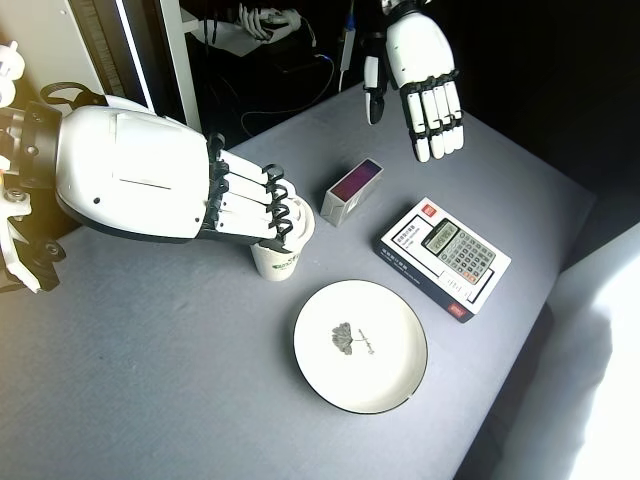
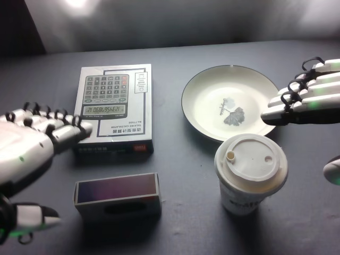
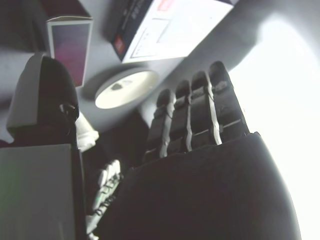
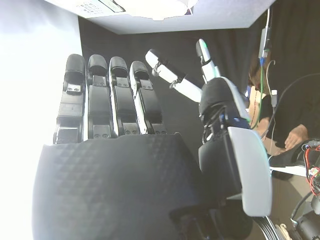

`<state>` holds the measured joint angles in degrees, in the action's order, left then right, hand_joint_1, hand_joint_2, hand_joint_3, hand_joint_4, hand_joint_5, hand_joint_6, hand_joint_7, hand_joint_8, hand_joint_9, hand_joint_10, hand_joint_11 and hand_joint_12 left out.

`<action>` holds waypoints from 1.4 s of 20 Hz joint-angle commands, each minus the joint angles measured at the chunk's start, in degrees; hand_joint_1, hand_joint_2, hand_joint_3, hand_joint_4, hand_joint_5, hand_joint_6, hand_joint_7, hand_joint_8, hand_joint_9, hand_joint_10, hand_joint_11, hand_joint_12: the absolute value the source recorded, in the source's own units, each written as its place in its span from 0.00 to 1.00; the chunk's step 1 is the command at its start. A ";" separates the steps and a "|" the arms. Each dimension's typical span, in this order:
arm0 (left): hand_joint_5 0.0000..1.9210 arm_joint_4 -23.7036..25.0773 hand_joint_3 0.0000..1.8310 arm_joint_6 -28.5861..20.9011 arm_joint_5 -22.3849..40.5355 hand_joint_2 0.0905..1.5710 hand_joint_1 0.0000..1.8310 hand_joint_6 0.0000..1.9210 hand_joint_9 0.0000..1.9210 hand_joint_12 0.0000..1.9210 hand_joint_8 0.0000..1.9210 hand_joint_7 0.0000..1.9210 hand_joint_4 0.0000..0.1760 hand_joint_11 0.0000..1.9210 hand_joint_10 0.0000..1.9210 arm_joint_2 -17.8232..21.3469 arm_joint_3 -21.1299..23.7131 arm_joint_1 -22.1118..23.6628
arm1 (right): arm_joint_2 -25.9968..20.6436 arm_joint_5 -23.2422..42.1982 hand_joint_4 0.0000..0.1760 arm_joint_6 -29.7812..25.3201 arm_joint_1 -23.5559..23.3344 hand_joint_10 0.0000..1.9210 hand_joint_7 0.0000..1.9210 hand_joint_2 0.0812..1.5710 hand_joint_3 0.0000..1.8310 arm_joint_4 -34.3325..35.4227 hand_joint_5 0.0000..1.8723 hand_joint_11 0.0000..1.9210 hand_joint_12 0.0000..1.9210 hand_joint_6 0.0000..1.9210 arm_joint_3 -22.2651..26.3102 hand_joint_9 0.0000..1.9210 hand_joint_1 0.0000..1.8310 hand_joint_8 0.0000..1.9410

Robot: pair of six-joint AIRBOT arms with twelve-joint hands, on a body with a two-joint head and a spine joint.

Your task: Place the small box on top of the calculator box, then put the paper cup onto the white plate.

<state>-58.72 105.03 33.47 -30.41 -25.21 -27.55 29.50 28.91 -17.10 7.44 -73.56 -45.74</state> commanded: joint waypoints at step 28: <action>0.12 0.44 0.00 -0.08 12.52 0.70 0.59 0.01 0.12 0.29 0.01 0.13 0.00 0.00 0.01 -16.99 -5.81 -4.84 | -0.67 3.48 0.00 -0.35 -0.77 0.00 0.10 0.84 0.00 2.47 0.09 0.00 0.26 0.00 0.13 0.10 0.00 0.00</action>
<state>-60.55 104.88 42.17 -47.51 -30.98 -32.53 29.50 29.71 -17.10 7.44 -73.95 -45.69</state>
